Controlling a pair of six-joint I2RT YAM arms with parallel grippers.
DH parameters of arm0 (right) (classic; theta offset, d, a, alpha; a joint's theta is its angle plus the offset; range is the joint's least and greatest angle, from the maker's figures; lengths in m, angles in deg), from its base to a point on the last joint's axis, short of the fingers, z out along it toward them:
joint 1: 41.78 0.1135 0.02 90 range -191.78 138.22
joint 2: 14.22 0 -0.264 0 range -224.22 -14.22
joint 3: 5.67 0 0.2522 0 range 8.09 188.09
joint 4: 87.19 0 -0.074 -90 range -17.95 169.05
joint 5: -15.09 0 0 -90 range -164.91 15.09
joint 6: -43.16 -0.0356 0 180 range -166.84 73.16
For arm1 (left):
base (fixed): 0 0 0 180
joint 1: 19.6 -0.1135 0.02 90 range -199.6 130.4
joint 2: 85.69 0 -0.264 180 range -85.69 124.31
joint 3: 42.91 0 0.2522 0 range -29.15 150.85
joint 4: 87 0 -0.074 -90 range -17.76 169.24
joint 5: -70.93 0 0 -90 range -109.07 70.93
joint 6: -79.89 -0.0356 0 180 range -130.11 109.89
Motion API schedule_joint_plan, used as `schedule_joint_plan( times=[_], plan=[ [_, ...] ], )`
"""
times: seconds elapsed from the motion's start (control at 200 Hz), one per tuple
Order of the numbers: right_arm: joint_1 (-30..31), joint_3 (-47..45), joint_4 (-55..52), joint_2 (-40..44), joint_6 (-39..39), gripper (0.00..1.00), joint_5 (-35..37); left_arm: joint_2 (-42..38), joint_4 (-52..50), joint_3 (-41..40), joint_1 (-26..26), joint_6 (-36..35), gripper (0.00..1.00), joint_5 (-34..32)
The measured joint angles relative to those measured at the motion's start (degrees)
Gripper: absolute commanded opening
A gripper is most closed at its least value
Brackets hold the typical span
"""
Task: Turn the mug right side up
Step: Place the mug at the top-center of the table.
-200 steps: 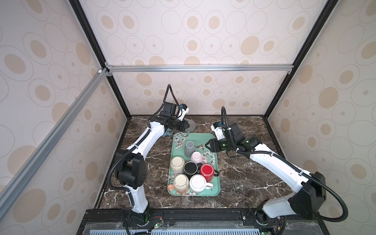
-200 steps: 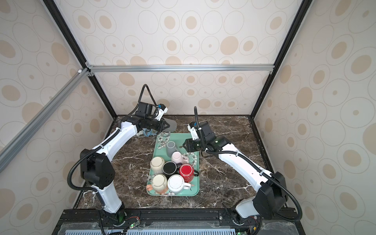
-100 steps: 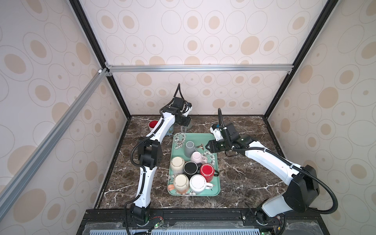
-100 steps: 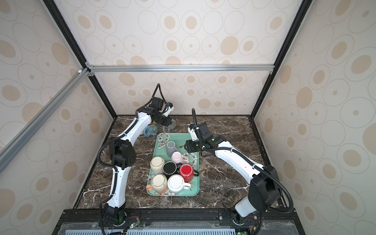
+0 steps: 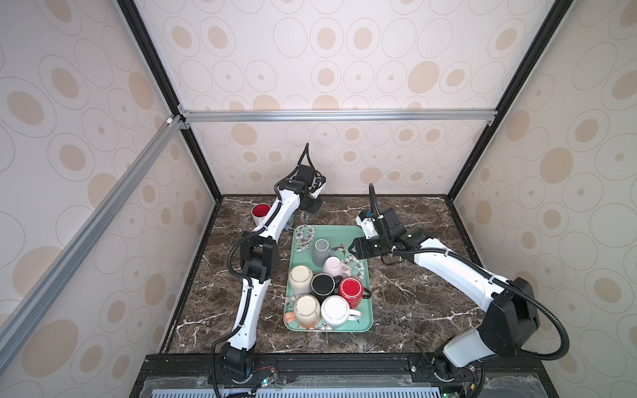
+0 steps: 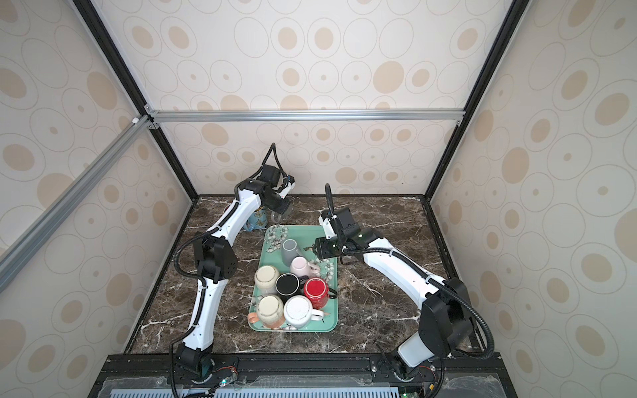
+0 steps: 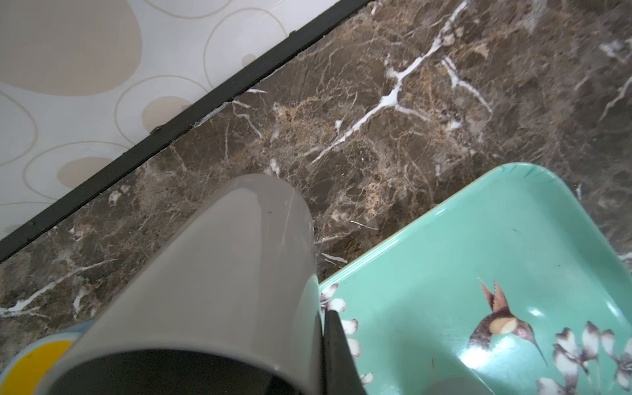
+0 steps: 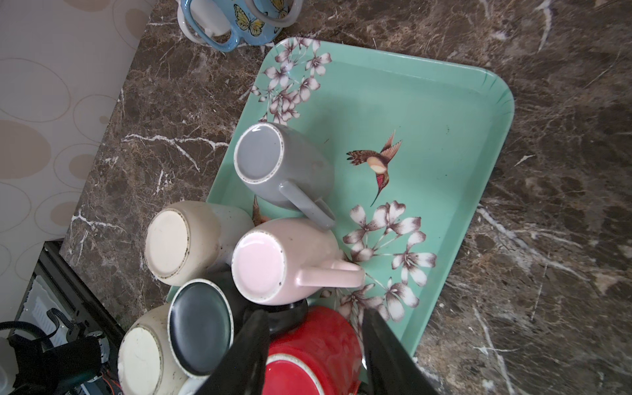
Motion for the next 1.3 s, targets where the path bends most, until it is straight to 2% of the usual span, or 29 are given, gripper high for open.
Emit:
schedule_joint_plan(
  times=[0.445, 0.8, 0.955, 1.301],
  plan=[
    [0.0, 0.0, -0.6, -1.4, -0.5, 0.48, -0.4, 1.8, -1.2, -1.1, -0.1, -7.9, 0.00, -4.9],
    [0.0, 0.2, -1.2, -2.4, -0.8, 0.48, -1.2, 2.5, -1.3, -1.6, -0.6, -9.7, 0.00, -6.1],
    [0.0, 0.3, -1.3, -2.4, -0.9, 0.48, -1.5, 2.6, -1.2, -1.6, -0.7, -10.0, 0.05, -6.1],
    [0.0, 0.3, -1.3, -2.7, -0.9, 0.48, -1.7, 3.0, -0.6, -1.6, -0.7, -10.3, 0.09, -6.3]
  ],
)
